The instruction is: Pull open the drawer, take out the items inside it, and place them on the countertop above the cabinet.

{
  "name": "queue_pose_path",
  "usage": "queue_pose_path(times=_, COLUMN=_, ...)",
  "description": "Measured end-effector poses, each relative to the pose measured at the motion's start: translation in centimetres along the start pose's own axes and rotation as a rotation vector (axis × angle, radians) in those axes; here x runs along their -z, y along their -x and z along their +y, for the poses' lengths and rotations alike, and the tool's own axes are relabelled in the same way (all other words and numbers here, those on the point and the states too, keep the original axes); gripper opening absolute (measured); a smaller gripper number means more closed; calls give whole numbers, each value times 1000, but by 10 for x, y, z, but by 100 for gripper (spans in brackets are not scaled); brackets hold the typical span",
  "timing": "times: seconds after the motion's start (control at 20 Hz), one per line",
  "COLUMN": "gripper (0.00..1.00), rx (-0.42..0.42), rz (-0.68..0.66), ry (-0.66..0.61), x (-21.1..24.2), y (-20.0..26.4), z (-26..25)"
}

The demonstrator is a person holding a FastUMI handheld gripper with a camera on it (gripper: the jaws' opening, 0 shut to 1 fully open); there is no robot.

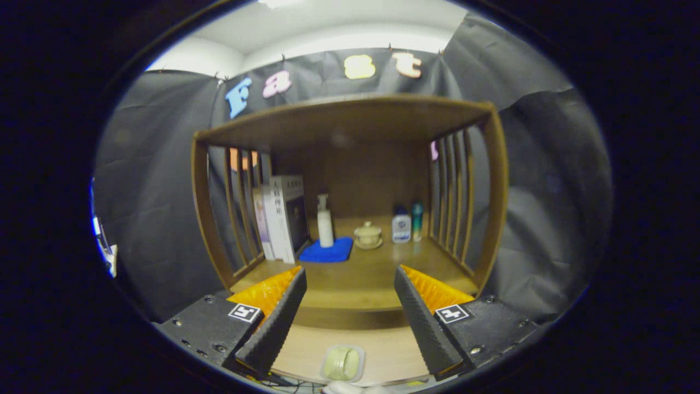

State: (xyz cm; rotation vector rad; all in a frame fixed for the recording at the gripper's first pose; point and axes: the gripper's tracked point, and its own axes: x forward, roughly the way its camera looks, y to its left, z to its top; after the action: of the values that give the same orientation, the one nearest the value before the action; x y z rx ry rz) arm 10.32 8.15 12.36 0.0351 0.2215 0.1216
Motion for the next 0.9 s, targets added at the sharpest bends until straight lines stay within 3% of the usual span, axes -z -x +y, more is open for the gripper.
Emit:
queue_pose_path(times=0.15, gripper=100, rx=-8, rz=225, ry=-50, x=36, y=-30, z=7)
queue_pose_path(times=0.35, gripper=96, rx=33, rz=477, ry=-24, x=88, y=-39, z=6)
queue_pose_path(times=0.55, gripper=93, rx=55, rz=649, ry=7, x=142, y=-44, z=-1)
queue_pose_path(times=0.75, gripper=77, rx=70, rz=831, ry=-25, x=189, y=-38, z=-3)
queue_pose_path(times=0.9, gripper=62, rx=96, rz=872, ry=-32, x=203, y=-38, z=-10)
